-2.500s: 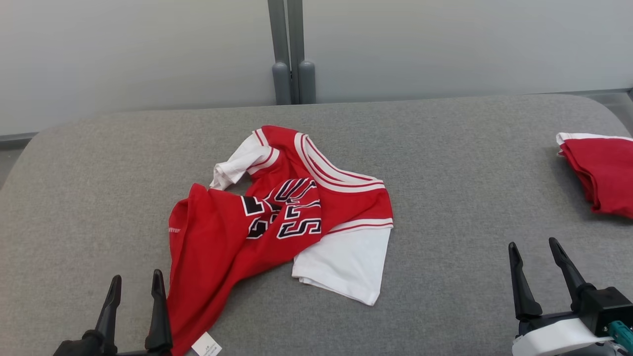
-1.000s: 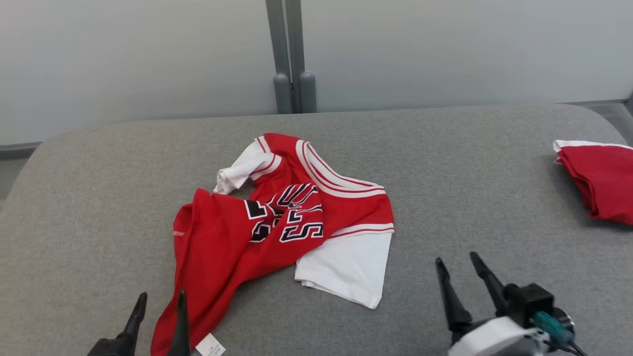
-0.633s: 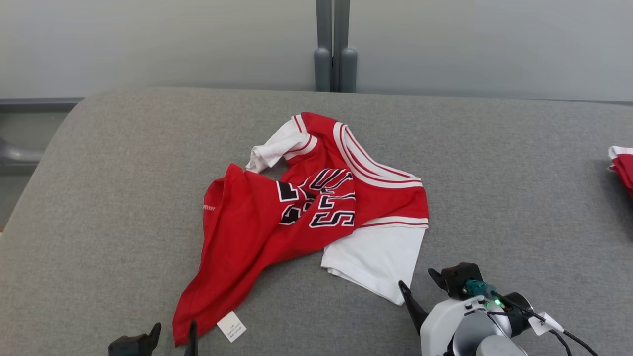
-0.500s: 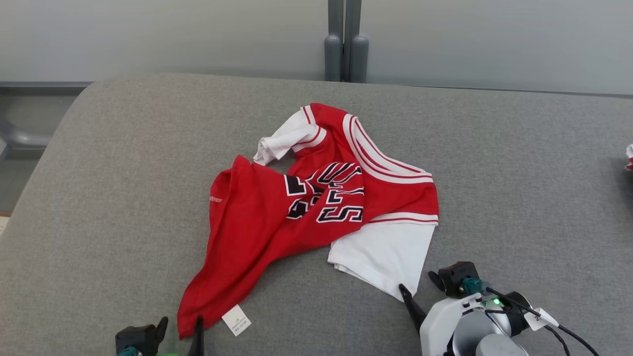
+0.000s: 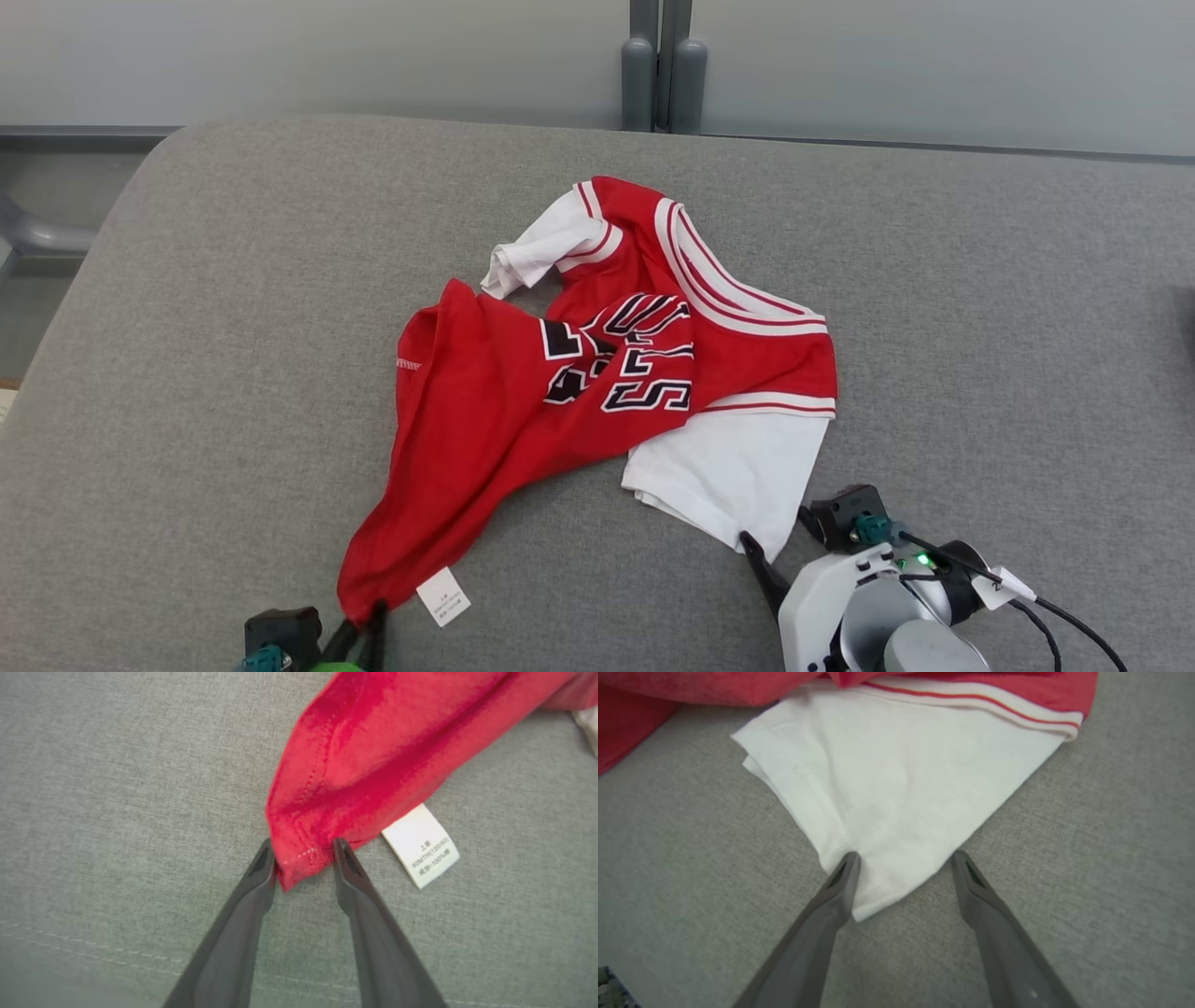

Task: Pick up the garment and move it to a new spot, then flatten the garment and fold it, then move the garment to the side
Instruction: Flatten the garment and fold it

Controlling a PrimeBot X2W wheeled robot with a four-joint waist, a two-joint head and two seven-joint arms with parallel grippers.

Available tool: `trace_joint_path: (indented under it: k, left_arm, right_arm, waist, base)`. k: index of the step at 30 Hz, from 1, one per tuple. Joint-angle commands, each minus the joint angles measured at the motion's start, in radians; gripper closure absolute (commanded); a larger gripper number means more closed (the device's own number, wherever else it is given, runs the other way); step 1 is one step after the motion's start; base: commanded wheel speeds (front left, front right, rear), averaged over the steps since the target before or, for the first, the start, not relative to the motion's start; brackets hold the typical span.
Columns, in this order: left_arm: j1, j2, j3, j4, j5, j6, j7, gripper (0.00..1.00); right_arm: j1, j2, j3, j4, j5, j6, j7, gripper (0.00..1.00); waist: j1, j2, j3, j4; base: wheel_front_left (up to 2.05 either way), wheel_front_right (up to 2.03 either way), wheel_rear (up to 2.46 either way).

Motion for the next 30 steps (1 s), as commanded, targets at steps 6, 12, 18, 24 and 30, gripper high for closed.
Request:
trace_joint_path:
  k: [6, 12, 18, 24, 30]
  left_arm:
    - [-0.047, 0.015, -0.027, 0.013, -0.031, -0.009, -0.008, 1.00]
    - [-0.017, 0.018, 0.001, -0.147, -0.149, -0.016, 0.003, 1.00]
    - [0.038, 0.078, 0.006, -0.575, -0.339, -0.017, 0.142, 1.00]
    - [-0.017, 0.132, 0.047, -0.981, -0.479, 0.005, 0.301, 1.00]
    - [-0.224, 0.180, 0.078, -1.155, -0.572, 0.073, 0.460, 1.00]
  right_arm:
    - [-0.028, 0.000, 0.025, 0.037, 0.088, 0.001, 0.024, 1.00]
    - [-0.020, -0.021, -0.048, -0.149, 0.311, 0.000, -0.011, 1.00]
    - [0.032, -0.104, -0.209, -0.614, 0.592, 0.000, 0.079, 1.00]
    - [-0.030, -0.100, -0.411, -1.023, 0.757, 0.000, 0.230, 1.00]
    - [-0.253, -0.090, -0.566, -1.137, 0.805, 0.001, 0.381, 1.00]
  waist:
    - [0.0000, 0.0000, 0.012, 0.003]
    - [0.0000, 0.0000, -0.011, -0.032]
    - [0.0000, 0.0000, -0.049, -0.089]
    - [0.0000, 0.0000, -0.053, -0.161]
    - [0.0000, 0.0000, 0.000, -0.214]
  base:
    - [0.00, 0.00, 0.00]
    - [0.00, 0.00, 0.00]
    - [0.00, 0.00, 0.00]
    - [0.00, 0.00, 0.00]
    - [0.00, 0.00, 0.00]
